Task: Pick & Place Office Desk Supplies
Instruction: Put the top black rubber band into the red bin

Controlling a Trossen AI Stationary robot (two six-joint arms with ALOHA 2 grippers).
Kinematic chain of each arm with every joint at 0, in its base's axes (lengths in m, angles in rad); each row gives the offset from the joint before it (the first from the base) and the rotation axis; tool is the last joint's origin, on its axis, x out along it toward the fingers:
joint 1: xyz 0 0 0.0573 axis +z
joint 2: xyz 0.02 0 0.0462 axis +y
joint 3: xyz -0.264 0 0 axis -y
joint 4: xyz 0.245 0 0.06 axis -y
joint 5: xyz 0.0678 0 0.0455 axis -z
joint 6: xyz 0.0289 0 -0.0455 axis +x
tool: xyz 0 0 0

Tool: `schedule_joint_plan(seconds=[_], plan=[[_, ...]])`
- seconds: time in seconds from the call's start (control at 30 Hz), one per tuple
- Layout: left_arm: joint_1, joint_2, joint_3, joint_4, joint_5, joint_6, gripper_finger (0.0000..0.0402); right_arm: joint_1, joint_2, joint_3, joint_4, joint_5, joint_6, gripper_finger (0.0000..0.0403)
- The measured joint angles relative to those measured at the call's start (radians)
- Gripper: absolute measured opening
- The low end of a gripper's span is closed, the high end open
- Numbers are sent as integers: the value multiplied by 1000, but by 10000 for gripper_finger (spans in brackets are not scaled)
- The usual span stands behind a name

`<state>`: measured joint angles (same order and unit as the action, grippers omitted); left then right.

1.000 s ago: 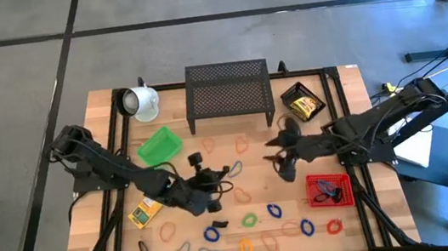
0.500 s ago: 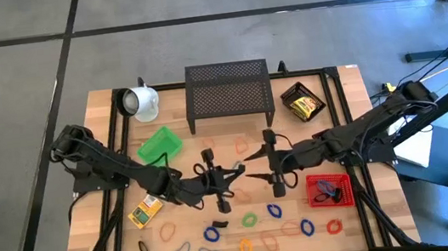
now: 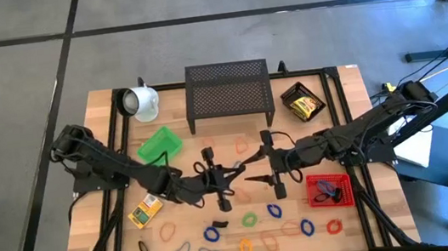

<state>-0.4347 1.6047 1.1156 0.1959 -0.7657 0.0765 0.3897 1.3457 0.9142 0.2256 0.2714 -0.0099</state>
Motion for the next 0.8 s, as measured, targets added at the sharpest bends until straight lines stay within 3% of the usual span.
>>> schedule_joint_plan(seconds=[0.43,0.8], plan=[[32,0,0,48,58,50,8,0,0,0,1,0,7,193],[31,0,0,70,61,46,8,0,0,0,-1,76,19,72]])
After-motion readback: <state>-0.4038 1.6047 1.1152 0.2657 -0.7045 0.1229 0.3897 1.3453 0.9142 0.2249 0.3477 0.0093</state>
